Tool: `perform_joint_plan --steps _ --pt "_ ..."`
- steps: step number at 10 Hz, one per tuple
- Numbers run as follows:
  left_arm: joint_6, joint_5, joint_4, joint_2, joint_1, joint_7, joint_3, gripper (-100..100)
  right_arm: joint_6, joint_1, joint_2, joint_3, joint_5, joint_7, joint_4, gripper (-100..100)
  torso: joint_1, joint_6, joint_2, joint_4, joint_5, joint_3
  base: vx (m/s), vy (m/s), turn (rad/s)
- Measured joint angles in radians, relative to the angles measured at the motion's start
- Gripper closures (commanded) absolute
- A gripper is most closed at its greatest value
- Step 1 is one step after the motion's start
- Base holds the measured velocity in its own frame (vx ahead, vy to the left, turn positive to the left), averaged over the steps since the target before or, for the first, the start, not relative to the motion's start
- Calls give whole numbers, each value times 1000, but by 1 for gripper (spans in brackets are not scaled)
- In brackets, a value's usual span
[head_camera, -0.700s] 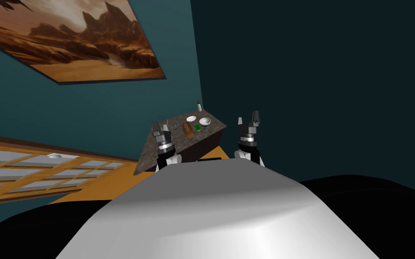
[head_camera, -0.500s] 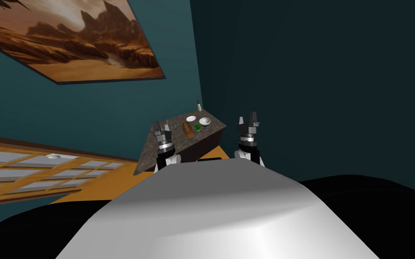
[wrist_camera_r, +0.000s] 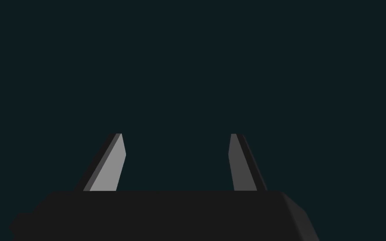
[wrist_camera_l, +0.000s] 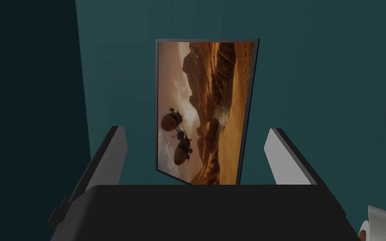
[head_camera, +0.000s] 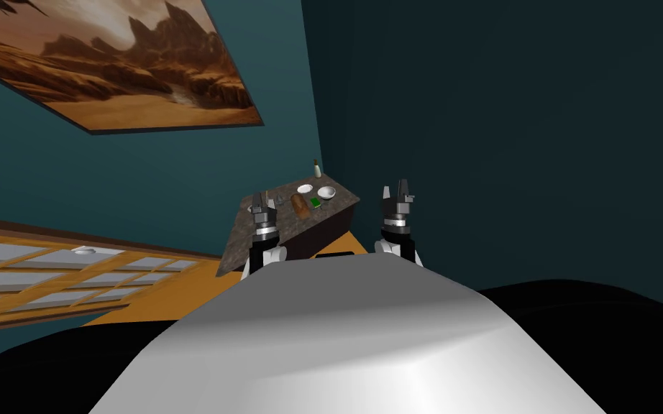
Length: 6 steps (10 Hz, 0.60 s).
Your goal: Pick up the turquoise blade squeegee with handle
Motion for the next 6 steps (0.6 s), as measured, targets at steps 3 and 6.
perform_joint_plan --steps 3,6 --pt "74 27 10 29 -24 8 1 -100 0 0 0 0 0 0 0 0 0 0 0 0 0 0 -44 2 -28" --pt "147 50 15 43 -44 12 -4 -100 0 0 0 0 0 0 0 0 0 0 -1 0 0 -1 -41 0 -25"
